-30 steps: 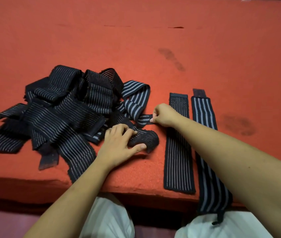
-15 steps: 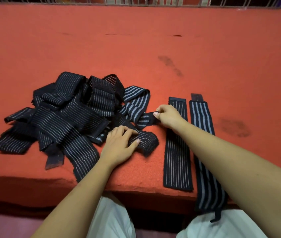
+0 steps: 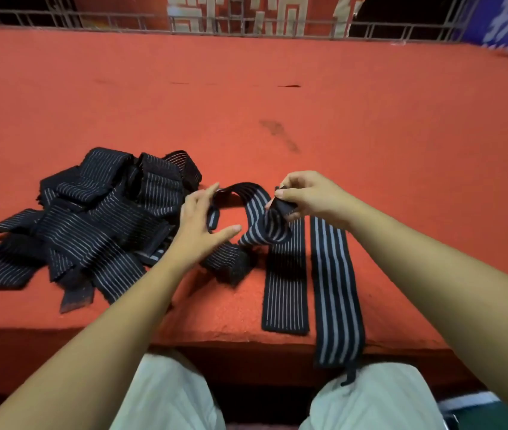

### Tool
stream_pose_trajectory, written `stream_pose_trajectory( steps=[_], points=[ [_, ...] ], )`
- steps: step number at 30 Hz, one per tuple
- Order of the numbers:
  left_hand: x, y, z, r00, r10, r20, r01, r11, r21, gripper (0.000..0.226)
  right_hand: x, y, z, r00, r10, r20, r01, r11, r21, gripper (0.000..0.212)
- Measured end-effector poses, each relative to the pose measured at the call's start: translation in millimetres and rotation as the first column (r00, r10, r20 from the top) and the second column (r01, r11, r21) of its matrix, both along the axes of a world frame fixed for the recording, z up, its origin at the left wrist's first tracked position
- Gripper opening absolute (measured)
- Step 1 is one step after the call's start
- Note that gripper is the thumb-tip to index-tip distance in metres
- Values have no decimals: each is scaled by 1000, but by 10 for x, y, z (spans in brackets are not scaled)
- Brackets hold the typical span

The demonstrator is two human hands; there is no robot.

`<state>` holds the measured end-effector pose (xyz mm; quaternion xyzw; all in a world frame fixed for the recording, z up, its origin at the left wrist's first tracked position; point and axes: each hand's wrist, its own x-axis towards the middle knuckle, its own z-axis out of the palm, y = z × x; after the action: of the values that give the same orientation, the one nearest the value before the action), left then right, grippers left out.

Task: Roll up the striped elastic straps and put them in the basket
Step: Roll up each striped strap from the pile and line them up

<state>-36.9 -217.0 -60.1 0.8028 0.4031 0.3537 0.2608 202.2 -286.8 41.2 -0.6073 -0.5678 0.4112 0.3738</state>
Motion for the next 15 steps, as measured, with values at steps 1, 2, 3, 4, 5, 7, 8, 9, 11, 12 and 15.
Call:
stream_pose_trajectory(
  steps=[1,2,3,4,5,7,8,9,11,12,15],
  points=[
    [81,-20,156,995,-91,-38,93,995,46,90,14,-42,64,999,-3,-44,2,1000,-4,14],
    [164,-48,287,981,-183,-70,187,980,60,87,27,-87,138,994,-16,-106,15,1000,-8,15],
    [238,-73,367,962,-262,-77,266,963,43,79,49,-118,203,984,-34,-177,33,999,-7,15],
    [300,-109,429,944,-325,-56,325,946,4,67,77,-149,271,970,-58,-235,58,998,-5,16],
    [347,-141,455,933,-361,-14,360,932,-42,54,112,-172,328,955,-82,-286,84,996,-3,15],
    [412,-215,466,916,-393,79,400,910,-112,38,188,-218,399,932,-101,-348,99,995,-23,13],
    [438,-257,472,913,-394,107,406,905,-128,33,215,-249,418,928,-97,-360,89,995,-39,12],
    [460,-299,479,912,-391,123,406,904,-135,30,239,-268,417,924,-89,-372,76,996,-49,11],
    [480,-356,496,920,-372,126,388,910,-148,26,259,-303,414,924,-100,-368,90,995,-44,11],
    [475,-383,515,927,-360,110,373,917,-144,25,262,-316,417,922,-123,-367,118,992,-37,13],
    [432,-416,565,958,-282,58,285,957,-56,24,270,-330,426,866,-232,-443,235,971,-50,15]
  ],
)
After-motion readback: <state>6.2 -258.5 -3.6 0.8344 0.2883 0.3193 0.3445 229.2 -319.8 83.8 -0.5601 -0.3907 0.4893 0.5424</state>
